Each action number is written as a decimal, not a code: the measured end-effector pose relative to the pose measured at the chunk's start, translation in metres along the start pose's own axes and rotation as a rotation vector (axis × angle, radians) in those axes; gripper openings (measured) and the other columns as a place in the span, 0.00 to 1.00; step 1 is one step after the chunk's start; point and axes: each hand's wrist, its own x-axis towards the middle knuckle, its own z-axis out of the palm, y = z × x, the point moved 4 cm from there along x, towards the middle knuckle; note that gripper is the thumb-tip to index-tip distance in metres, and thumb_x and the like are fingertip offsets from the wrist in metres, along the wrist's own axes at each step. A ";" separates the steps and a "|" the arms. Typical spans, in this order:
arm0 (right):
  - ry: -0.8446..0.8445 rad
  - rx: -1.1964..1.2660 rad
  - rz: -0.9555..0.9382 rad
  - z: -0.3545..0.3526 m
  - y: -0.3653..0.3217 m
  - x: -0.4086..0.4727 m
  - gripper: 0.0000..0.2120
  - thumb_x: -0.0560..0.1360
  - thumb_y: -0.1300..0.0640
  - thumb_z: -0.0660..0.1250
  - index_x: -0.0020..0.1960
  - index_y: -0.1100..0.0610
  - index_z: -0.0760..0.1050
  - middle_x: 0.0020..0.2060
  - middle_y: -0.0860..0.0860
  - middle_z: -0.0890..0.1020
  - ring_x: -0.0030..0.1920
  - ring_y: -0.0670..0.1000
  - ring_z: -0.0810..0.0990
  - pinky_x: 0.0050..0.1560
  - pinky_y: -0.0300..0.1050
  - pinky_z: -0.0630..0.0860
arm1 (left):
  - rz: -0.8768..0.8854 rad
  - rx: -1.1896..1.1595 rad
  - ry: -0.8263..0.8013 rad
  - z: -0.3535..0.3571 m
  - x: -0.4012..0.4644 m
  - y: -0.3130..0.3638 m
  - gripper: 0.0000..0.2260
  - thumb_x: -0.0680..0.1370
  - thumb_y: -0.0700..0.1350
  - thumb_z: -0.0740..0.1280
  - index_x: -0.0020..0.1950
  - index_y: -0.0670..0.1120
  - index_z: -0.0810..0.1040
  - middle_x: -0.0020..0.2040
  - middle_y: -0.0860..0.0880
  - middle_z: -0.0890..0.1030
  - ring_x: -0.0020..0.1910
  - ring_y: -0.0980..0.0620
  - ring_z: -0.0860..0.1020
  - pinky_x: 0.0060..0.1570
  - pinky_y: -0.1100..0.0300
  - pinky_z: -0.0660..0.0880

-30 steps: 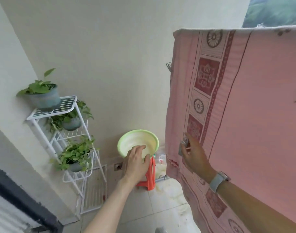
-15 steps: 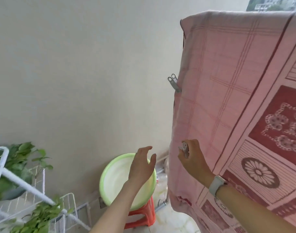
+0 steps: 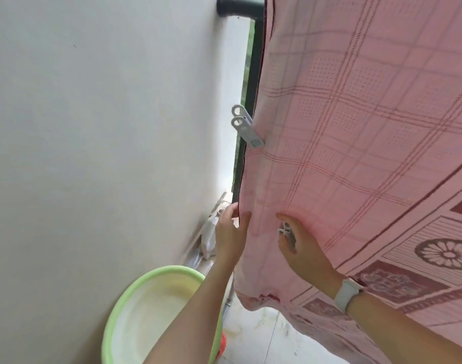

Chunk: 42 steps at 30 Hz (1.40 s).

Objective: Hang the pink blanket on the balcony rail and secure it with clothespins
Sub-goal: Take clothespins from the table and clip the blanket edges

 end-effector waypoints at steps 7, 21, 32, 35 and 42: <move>0.125 0.028 -0.075 0.002 -0.020 0.014 0.08 0.73 0.50 0.58 0.45 0.55 0.69 0.39 0.52 0.73 0.39 0.45 0.71 0.40 0.32 0.68 | 0.540 0.210 0.100 0.016 -0.045 0.000 0.06 0.74 0.42 0.63 0.37 0.45 0.71 0.33 0.48 0.77 0.33 0.55 0.67 0.37 0.65 0.65; 0.233 -0.213 -0.126 0.004 -0.019 0.038 0.02 0.73 0.62 0.65 0.45 0.60 0.74 0.38 0.46 0.69 0.34 0.42 0.65 0.36 0.32 0.63 | -0.052 -0.220 -0.550 0.004 0.025 -0.018 0.19 0.76 0.52 0.62 0.66 0.47 0.69 0.64 0.54 0.72 0.62 0.57 0.71 0.58 0.65 0.69; 0.028 -0.585 -0.280 0.032 -0.026 0.033 0.19 0.73 0.50 0.58 0.63 0.54 0.67 0.40 0.54 0.76 0.34 0.53 0.77 0.28 0.41 0.74 | -0.070 -0.354 -0.251 -0.015 0.036 -0.034 0.08 0.76 0.38 0.64 0.44 0.49 0.80 0.38 0.52 0.81 0.38 0.61 0.76 0.42 0.67 0.72; 0.027 -0.729 -0.268 0.035 -0.020 0.037 0.26 0.70 0.56 0.68 0.66 0.53 0.67 0.39 0.54 0.76 0.33 0.52 0.77 0.24 0.41 0.73 | -0.120 -0.450 -0.350 -0.010 0.031 -0.030 0.09 0.77 0.37 0.61 0.47 0.46 0.80 0.42 0.46 0.81 0.44 0.52 0.78 0.46 0.62 0.75; -0.085 -0.741 -0.255 0.030 -0.015 0.039 0.28 0.72 0.58 0.67 0.69 0.48 0.62 0.42 0.55 0.74 0.34 0.52 0.75 0.27 0.43 0.73 | -0.128 -0.451 -0.446 -0.012 0.023 -0.023 0.09 0.75 0.36 0.64 0.54 0.40 0.78 0.45 0.45 0.82 0.44 0.55 0.80 0.43 0.68 0.75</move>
